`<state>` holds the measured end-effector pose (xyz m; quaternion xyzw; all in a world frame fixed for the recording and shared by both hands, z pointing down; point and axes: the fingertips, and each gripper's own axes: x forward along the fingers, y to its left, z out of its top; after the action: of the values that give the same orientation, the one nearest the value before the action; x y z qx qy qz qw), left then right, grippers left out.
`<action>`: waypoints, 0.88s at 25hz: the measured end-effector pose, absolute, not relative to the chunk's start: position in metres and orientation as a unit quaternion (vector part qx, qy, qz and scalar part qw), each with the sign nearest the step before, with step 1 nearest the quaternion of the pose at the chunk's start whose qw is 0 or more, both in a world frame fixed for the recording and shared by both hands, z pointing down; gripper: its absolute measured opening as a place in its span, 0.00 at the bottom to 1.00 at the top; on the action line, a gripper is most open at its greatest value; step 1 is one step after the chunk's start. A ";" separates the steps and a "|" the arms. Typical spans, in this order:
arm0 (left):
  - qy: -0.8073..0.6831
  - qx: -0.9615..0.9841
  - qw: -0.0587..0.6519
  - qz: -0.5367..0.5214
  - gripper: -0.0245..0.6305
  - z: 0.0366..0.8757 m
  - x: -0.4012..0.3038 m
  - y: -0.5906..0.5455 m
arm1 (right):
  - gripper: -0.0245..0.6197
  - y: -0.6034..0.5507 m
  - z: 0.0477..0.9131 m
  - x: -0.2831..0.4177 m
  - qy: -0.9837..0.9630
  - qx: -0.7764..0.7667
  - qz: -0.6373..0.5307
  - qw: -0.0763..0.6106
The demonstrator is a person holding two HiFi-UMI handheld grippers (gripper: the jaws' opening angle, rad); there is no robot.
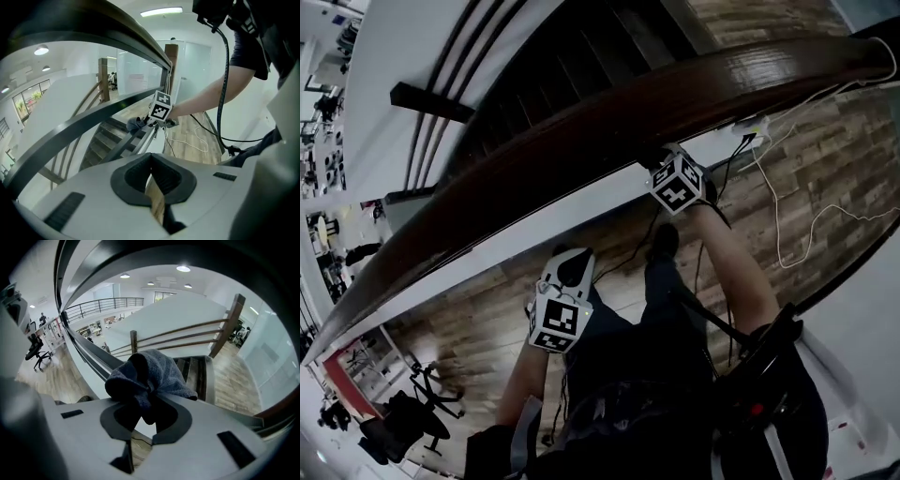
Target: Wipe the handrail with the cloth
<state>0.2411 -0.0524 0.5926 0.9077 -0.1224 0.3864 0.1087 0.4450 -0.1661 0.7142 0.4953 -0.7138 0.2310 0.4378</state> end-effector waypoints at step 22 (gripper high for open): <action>0.034 0.885 -0.012 0.464 0.05 0.572 0.446 0.015 | 0.10 -0.133 0.674 0.792 -0.602 0.613 0.204 0.469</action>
<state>0.4459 0.0152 0.5717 0.8850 0.0343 0.4642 -0.0119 0.7920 -0.1333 0.6744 0.6133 -0.6023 0.2038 0.4686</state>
